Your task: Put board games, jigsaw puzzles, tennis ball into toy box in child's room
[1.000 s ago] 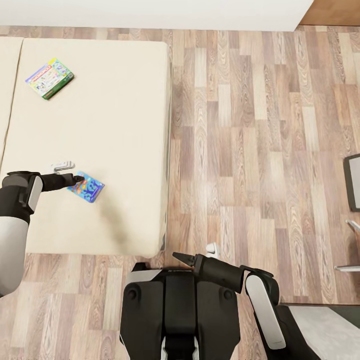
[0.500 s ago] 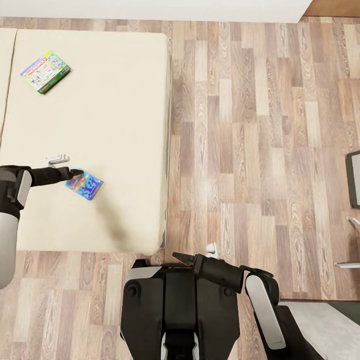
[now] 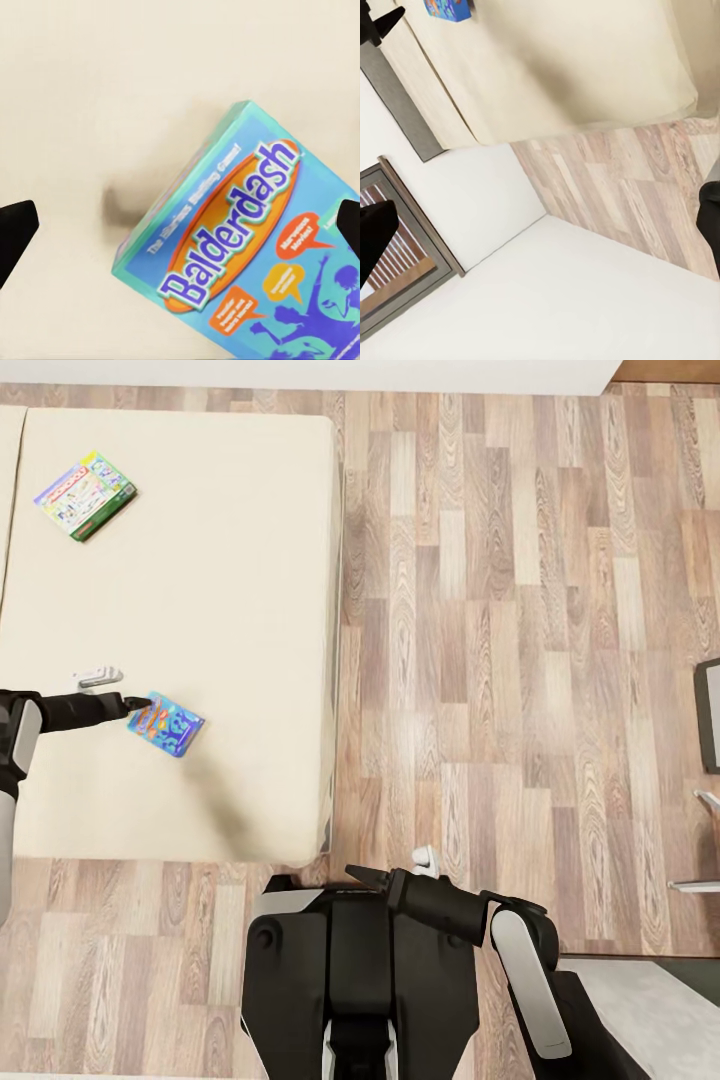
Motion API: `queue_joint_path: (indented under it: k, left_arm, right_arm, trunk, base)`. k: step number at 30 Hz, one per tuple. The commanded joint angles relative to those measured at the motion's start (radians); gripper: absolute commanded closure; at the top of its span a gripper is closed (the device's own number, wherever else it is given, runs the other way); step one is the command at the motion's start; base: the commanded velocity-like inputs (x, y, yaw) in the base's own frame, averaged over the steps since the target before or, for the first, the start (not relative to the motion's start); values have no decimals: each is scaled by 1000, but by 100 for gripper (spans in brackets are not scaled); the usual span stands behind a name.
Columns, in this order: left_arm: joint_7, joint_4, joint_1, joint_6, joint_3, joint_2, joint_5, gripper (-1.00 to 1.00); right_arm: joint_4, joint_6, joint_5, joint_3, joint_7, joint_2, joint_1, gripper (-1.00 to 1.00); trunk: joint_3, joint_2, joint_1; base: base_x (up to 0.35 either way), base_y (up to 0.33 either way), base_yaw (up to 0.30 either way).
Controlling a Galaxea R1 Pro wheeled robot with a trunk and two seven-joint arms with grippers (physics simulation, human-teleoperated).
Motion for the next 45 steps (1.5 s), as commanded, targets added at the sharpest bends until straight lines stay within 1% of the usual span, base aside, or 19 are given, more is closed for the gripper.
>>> queue_joint_path:
  k: [1, 4, 7, 20, 27, 45]
  left_arm:
    - [-15, -1, 0, 6, 3, 4, -4, -100]
    - [-44, 0, 0, 6, 3, 15, -4, -100]
    - [-82, 0, 0, 5, 2, 20, -6, -100]
    - [-138, 0, 0, 4, -2, 22, -8, -100]
    - [-147, 0, 0, 4, -5, 22, -11, -100]
    - [-147, 0, 0, 3, -7, 21, -16, -100]
  right_arm:
    - [0, 3, 9, -1, 9, 1, 0, -100]
    - [0, 3, 9, -1, 9, 1, 0, -100]
    - [0, 3, 9, -1, 9, 1, 0, -100]
    - [0, 3, 9, -2, 9, -1, 0, -100]
    - [0, 3, 9, -2, 10, 0, 0, -100]
    - [0, 3, 9, -1, 9, 1, 0, -100]
  trunk:
    - [-1, -2, 1]
    - [-1, -2, 1]
    - [-1, -2, 1]
    - [-1, -2, 1]
    - [-7, -2, 1]
    - [-35, -2, 1]
  base:
    - [0, 0, 0]
    - [0, 0, 0]
    - [0, 0, 0]
    - [0, 0, 0]
    - [0, 0, 0]
    - [0, 0, 0]
